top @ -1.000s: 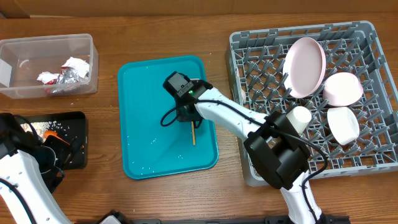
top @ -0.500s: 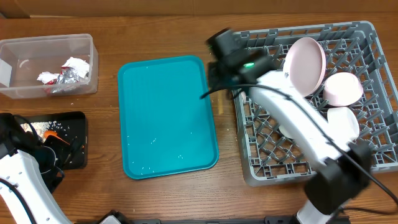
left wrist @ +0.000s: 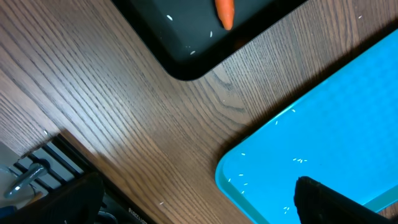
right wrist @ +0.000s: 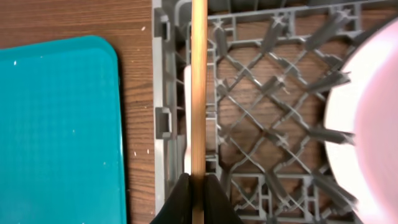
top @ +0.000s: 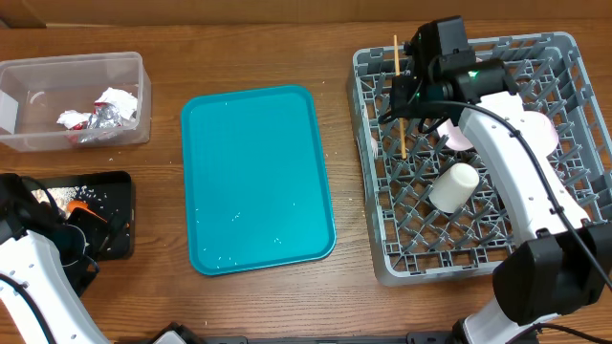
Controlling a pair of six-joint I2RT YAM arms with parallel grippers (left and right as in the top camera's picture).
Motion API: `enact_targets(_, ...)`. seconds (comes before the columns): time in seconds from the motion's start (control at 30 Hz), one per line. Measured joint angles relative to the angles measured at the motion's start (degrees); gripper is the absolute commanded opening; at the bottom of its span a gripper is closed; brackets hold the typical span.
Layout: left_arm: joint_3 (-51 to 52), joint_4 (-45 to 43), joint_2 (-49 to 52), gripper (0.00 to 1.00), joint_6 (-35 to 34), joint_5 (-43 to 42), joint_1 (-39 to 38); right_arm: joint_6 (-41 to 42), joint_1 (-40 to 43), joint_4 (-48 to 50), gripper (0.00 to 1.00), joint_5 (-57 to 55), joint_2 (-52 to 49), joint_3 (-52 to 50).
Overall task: Sort waste into correct bins and load items into the dishwasher rack
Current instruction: 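Carry the wooden stick right and stand it in the rack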
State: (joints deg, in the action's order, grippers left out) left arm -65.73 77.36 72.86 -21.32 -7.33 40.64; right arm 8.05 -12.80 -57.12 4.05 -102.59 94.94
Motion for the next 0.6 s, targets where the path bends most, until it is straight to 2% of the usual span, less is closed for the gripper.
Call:
enact_targets(0.07, 0.0, -0.02, 0.0, 1.0, 0.0, 0.0, 0.0, -0.81, -0.07, 1.7, 0.05, 1.07, -0.13, -1.86)
enact_targets(0.23, 0.0, 0.0, 0.0, 1.0, 0.0, 0.0, 0.0, -1.77, -0.09, 5.11, 0.2, 2.62, -0.55, -5.18)
enact_targets(0.3, 0.0, -0.02, 0.0, 1.0, 0.0, 0.0, 0.0, -1.75, -0.09, 5.6, 0.37, 2.99, -1.09, -5.68)
enact_targets(0.33, 0.0, -0.02, 0.0, 1.0, 0.0, 0.02, 0.0, -1.55, -0.09, 5.88, 0.64, 3.08, -1.57, -5.9)
enact_targets(0.37, 0.0, -0.02, 0.0, 1.0, 0.0, 0.0, 0.0, -1.86, -0.09, 6.03, 0.73, 3.19, -1.88, -5.99)
enact_targets(0.47, 0.0, -0.02, 0.0, 1.0, 0.0, 0.02, 0.0, -1.99, -0.11, 6.08, 0.82, 3.23, -2.49, -6.08)
enact_targets(0.6, 0.0, -0.02, 0.0, 1.0, 0.0, 0.02, 0.0, -1.18, -0.11, 5.77, 0.86, 3.23, -2.71, -6.08)
